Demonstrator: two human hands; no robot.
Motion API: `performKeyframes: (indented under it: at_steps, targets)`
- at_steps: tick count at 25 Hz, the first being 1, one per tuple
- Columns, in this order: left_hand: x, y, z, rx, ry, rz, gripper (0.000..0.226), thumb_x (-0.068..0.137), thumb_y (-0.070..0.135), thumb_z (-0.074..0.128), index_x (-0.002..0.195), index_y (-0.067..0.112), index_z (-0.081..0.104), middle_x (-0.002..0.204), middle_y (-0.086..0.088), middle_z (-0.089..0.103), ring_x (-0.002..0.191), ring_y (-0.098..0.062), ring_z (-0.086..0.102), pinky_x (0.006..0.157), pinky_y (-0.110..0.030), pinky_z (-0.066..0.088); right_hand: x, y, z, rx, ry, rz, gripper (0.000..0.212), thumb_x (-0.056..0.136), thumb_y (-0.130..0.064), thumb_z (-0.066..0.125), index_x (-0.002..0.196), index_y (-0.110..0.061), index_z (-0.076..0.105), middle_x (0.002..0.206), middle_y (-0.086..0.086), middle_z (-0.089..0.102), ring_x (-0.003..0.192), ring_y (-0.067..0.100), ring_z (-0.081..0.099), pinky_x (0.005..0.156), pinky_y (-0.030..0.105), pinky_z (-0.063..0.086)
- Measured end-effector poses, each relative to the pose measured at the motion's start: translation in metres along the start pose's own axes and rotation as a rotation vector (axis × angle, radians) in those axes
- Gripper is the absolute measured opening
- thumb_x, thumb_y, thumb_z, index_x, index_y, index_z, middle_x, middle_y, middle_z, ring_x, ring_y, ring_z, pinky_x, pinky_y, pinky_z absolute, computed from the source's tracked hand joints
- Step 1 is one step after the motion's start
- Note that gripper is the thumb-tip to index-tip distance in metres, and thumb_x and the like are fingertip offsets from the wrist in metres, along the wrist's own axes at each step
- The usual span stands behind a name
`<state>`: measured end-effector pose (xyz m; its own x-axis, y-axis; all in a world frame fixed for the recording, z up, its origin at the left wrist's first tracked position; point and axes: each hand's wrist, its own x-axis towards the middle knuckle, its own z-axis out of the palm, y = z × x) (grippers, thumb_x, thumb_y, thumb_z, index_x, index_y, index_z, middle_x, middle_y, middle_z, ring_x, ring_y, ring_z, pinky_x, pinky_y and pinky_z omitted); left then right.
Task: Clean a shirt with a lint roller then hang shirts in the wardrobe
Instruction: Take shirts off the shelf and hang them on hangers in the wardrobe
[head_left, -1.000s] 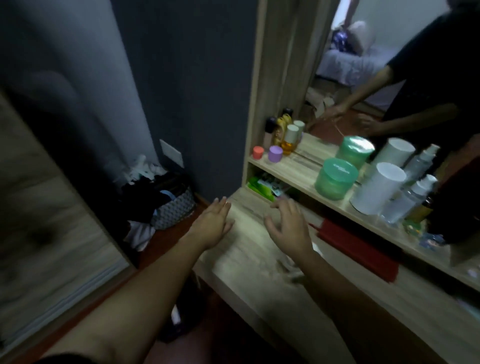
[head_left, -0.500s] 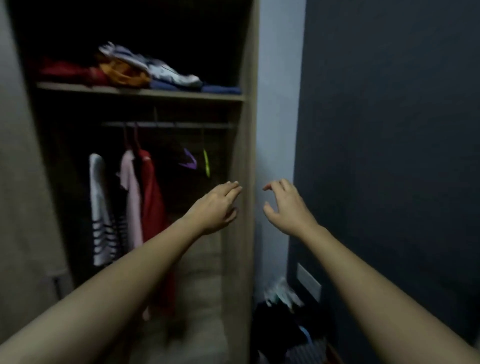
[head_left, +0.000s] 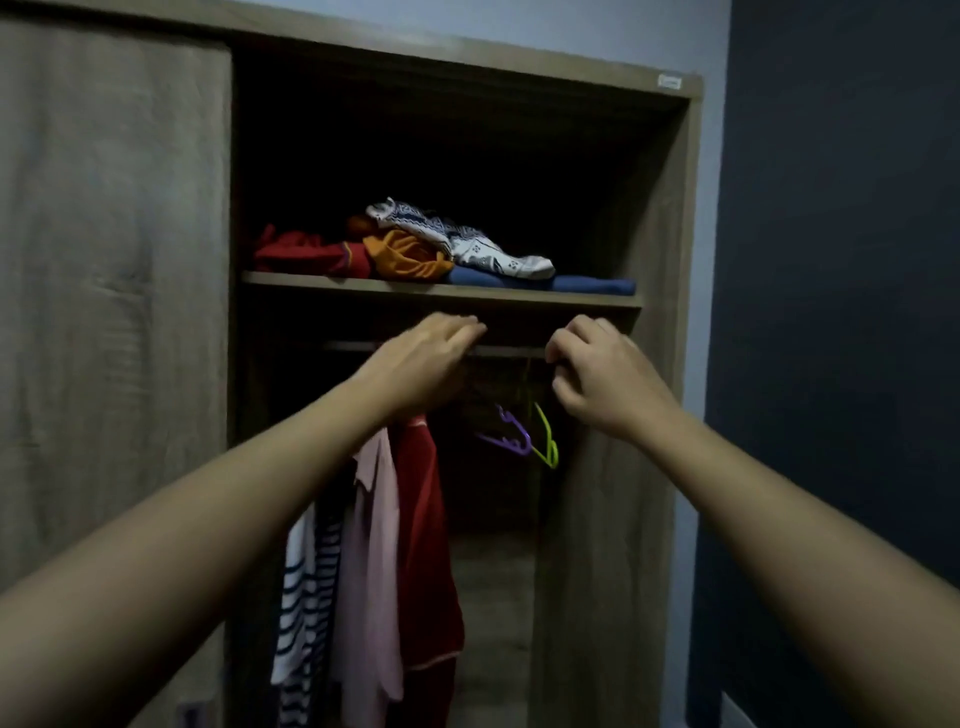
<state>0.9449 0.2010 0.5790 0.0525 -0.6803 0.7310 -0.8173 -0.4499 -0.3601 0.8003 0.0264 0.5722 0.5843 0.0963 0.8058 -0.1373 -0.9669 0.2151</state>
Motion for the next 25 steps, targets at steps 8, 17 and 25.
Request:
performKeyframes:
  at_steps: [8, 17, 25]
  targets:
    - [0.092, -0.082, -0.026, 0.243, 0.157, -0.011, 0.056, 0.089, 0.013, 0.054, 0.141, 0.003, 0.035, 0.145, -0.017, 0.039, 0.132, -0.029, 0.037, 0.108, -0.033, 0.029, 0.118, 0.045, 0.025, -0.200, 0.119, -0.108, 0.027, 0.084, -0.021, 0.053, 0.110, -0.015, 0.052, 0.112, 0.007, 0.051, 0.103, 0.026, 0.048, 0.080, 0.037, 0.039]
    - [0.183, -0.143, 0.005, 0.344, -0.098, -0.110, 0.076, 0.081, 0.037, 0.062, 0.144, 0.009, 0.029, 0.144, -0.012, 0.040, 0.128, -0.027, 0.040, 0.104, -0.033, 0.038, 0.211, 0.090, 0.068, -0.146, -0.089, -0.080, 0.059, 0.080, -0.046, 0.057, 0.131, -0.022, 0.037, 0.129, 0.009, 0.044, 0.118, 0.028, 0.043, 0.097, 0.043, 0.041]
    - [0.214, -0.170, 0.018, 0.356, -0.301, -0.329, 0.045, 0.087, 0.043, 0.052, 0.128, 0.025, 0.049, 0.122, -0.012, 0.058, 0.108, -0.032, 0.057, 0.082, -0.036, 0.047, 0.252, 0.099, 0.101, 0.213, -0.304, 0.019, 0.059, 0.084, -0.041, 0.052, 0.136, -0.028, 0.030, 0.116, 0.014, 0.059, 0.096, 0.030, 0.056, 0.080, 0.034, 0.044]
